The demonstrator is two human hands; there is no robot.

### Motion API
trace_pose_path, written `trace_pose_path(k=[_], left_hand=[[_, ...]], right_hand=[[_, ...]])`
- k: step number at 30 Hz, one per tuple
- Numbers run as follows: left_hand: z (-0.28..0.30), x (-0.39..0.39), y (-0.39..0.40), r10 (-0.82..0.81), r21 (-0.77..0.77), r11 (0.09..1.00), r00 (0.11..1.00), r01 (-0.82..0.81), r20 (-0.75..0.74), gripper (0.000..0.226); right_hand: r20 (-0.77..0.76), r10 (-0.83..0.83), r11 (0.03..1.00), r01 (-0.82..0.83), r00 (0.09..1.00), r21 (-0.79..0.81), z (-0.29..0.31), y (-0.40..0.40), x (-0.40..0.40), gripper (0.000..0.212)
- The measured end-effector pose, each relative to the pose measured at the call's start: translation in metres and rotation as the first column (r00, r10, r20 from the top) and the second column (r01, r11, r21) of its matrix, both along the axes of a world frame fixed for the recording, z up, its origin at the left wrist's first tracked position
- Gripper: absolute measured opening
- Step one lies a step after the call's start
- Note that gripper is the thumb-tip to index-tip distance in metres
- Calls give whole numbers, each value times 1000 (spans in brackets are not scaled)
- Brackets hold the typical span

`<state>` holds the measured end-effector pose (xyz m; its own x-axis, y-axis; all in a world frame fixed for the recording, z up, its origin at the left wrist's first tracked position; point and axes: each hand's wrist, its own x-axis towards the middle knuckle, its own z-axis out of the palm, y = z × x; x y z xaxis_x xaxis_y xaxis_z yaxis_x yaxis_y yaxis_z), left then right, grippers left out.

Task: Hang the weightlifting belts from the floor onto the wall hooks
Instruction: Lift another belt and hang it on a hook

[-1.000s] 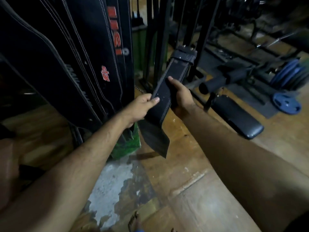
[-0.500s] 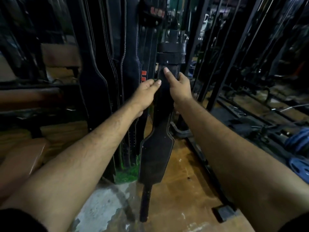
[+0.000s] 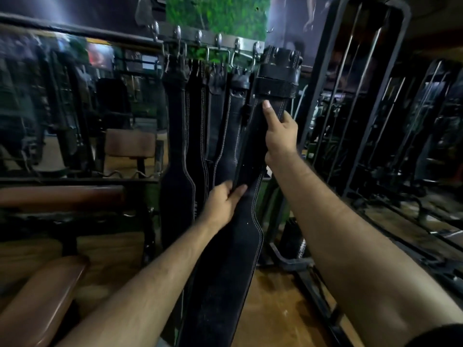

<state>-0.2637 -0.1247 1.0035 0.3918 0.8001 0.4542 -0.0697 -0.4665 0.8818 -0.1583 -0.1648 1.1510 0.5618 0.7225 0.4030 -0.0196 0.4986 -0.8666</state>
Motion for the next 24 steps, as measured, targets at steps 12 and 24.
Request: trace_pose_path(k=[12, 24], left_hand=[[-38, -98, 38, -66, -101, 995, 878, 20, -475, 29], [139, -81, 14, 79, 73, 994, 997, -78, -8, 32]], right_hand=[[-105, 27, 998, -20, 994, 61, 2, 25, -40, 85], [139, 53, 998, -56, 989, 16, 7, 27, -78, 48]])
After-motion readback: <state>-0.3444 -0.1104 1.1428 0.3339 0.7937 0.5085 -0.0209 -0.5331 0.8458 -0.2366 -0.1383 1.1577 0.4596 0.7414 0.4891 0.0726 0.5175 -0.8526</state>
